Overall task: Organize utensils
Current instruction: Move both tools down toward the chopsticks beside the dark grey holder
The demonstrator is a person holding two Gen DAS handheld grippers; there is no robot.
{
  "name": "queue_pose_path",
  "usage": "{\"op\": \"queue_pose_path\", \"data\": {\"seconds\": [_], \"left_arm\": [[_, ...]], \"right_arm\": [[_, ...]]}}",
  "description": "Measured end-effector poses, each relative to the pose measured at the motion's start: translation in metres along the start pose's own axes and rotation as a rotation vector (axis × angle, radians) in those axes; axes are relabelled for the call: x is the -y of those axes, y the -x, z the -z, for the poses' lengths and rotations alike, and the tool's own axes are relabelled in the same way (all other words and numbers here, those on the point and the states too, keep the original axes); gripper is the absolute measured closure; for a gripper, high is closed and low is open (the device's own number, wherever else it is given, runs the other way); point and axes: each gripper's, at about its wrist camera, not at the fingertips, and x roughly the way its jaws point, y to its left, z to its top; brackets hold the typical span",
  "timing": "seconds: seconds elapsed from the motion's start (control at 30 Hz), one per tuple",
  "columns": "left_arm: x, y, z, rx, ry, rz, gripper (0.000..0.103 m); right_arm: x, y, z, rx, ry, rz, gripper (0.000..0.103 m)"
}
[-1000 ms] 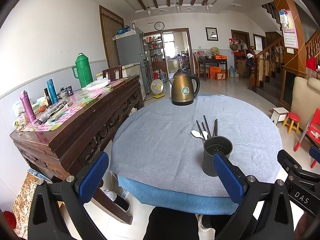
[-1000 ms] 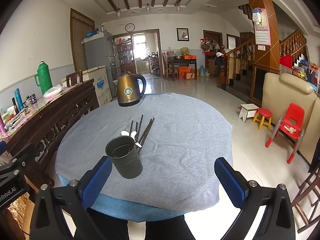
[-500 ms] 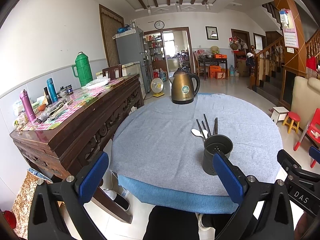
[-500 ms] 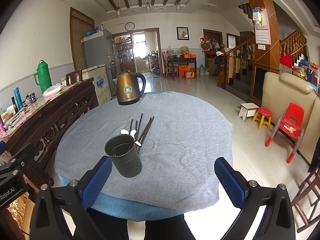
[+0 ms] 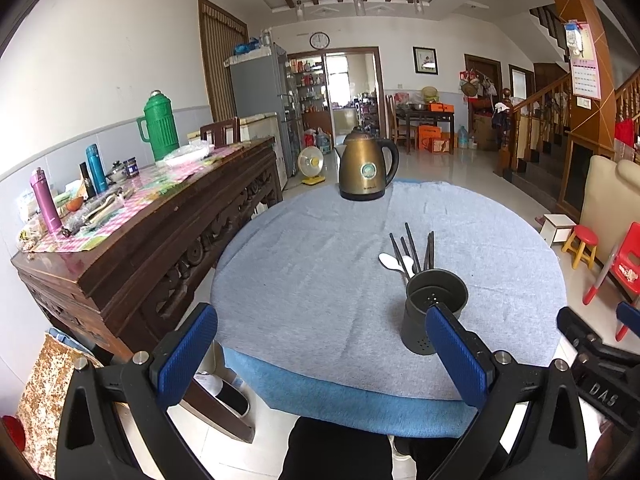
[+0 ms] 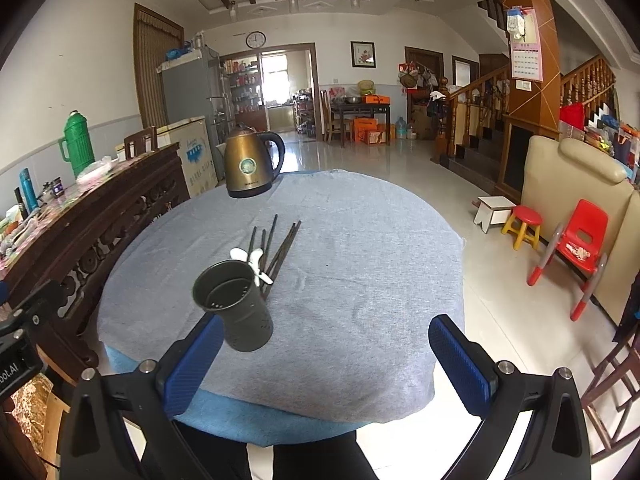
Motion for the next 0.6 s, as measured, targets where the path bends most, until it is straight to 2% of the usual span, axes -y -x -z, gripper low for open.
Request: {"op": "queue_pose_path", "data": {"seconds": [0.2,0.37,0.47,0.5,0.6], "left_arm": [[-0.006,-0.047,-0.011,-0.086,0.002,0.036,0.0],[-0.019,-0.104,-0.017,-0.194,0.039,0.1,0.0],[-0.025,-0.142,-0.022,-0.271,0.043,0.142,0.0],[-0.026,-0.153,-0.025,-0.288,0.047,0.153,0.0],[-0.03,-0.194,-0.038,-0.333,0.055,0.183,0.0]], "right_arm": [[0.012,-0.032,-0.026,-0.05,-0.018,-0.037,0.0],[0.022,-0.101,-0.069,-0.17,-0.087,-0.167,0.0],[0.02,-0.16,-0.088,-0.264,-0.14,-0.248,0.001],[0.017,-0.178,-0.092,-0.29,-0.156,-0.277,0.003],[0.009,-0.244,-0.109,-0.361,-0.207,-0.344,0.018]]}}
